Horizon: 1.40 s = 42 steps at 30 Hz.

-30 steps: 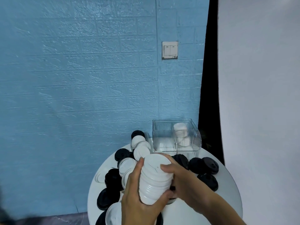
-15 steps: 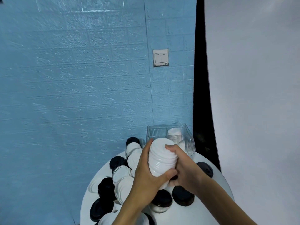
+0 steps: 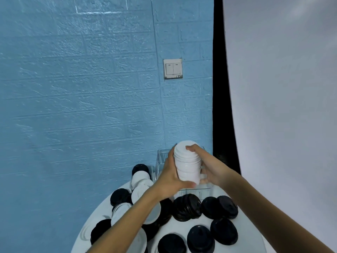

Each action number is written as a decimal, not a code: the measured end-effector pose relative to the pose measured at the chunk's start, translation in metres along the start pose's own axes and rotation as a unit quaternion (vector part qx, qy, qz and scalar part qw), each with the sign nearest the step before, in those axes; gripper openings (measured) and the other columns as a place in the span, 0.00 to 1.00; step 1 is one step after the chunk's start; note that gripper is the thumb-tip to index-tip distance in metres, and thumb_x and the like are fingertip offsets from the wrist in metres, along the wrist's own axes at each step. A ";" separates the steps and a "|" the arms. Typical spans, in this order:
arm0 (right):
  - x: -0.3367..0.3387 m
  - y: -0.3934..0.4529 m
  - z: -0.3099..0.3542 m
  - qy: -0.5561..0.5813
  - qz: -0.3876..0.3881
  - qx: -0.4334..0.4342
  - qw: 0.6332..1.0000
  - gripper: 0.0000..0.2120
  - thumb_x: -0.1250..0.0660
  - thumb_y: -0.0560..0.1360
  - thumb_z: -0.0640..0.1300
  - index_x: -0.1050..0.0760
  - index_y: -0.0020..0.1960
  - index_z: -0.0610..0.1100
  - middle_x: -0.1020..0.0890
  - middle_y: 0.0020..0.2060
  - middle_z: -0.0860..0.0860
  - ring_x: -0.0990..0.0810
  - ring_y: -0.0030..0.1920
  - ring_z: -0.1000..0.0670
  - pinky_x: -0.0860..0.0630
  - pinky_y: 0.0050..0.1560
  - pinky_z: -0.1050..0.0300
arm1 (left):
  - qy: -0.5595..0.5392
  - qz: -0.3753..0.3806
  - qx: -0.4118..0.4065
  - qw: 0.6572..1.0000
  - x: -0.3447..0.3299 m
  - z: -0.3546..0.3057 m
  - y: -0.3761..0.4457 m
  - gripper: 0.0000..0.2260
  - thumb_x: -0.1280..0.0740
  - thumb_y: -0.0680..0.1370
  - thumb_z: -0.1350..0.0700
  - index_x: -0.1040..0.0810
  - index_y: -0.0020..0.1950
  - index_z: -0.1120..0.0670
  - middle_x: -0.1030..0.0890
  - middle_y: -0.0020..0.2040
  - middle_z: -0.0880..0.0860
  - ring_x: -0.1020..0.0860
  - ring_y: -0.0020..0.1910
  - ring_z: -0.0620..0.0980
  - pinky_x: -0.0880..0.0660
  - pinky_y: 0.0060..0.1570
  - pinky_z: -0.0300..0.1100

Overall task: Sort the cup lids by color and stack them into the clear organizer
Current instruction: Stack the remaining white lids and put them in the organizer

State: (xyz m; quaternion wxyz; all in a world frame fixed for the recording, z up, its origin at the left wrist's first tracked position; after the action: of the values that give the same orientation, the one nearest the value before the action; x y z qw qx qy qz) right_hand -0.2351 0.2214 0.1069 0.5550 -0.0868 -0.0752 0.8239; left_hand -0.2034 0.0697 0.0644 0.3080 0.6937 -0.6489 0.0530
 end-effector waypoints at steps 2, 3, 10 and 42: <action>0.000 0.016 0.014 -0.012 -0.006 0.016 1.000 0.25 0.28 0.68 0.64 0.21 0.61 0.53 0.16 0.56 0.48 0.17 0.56 0.45 0.20 0.58 0.45 | -0.009 -0.013 -0.002 1.000 0.005 0.000 0.021 0.59 0.15 0.61 0.59 0.51 0.80 0.45 0.34 0.74 0.40 0.32 0.73 0.41 0.31 0.70 0.37; -0.001 0.025 0.021 -0.014 -0.007 0.022 1.000 0.24 0.28 0.69 0.63 0.21 0.61 0.53 0.16 0.56 0.48 0.17 0.56 0.45 0.19 0.55 0.46 | -0.011 -0.018 -0.007 1.000 0.009 0.000 0.032 0.59 0.15 0.62 0.60 0.52 0.81 0.45 0.33 0.71 0.38 0.30 0.70 0.39 0.30 0.65 0.31; -0.014 0.099 0.052 -0.026 0.001 0.036 0.999 0.20 0.31 0.72 0.63 0.20 0.57 0.50 0.17 0.51 0.48 0.18 0.55 0.46 0.21 0.57 0.46 | 0.052 -0.052 -0.030 0.997 0.040 0.021 0.096 0.62 0.15 0.59 0.50 0.55 0.77 0.32 0.27 0.71 0.41 0.24 0.65 0.45 0.24 0.64 0.50; -0.064 0.251 -0.010 -0.075 0.018 -0.083 0.994 0.17 0.34 0.70 0.54 0.19 0.47 0.41 0.15 0.43 0.42 0.19 0.46 0.42 0.21 0.55 0.48 | 0.288 -0.030 0.139 0.947 0.079 0.135 0.154 0.37 0.28 0.68 0.30 0.34 0.70 0.45 0.20 0.60 0.48 0.27 0.63 0.52 0.37 0.61 0.50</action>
State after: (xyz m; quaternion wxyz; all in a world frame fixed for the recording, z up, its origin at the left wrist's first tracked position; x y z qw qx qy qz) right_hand -0.4350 0.0685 0.0457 0.5235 -0.0721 -0.1835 0.8289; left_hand -0.3795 -0.0607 0.0482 0.3836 0.7040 -0.4974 0.3313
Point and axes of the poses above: each hand's wrist, its own y-axis towards the middle knuckle, its own x-axis out of the back of the hand, z = x × y, the point moved 3 cm from there along y, towards the middle knuckle
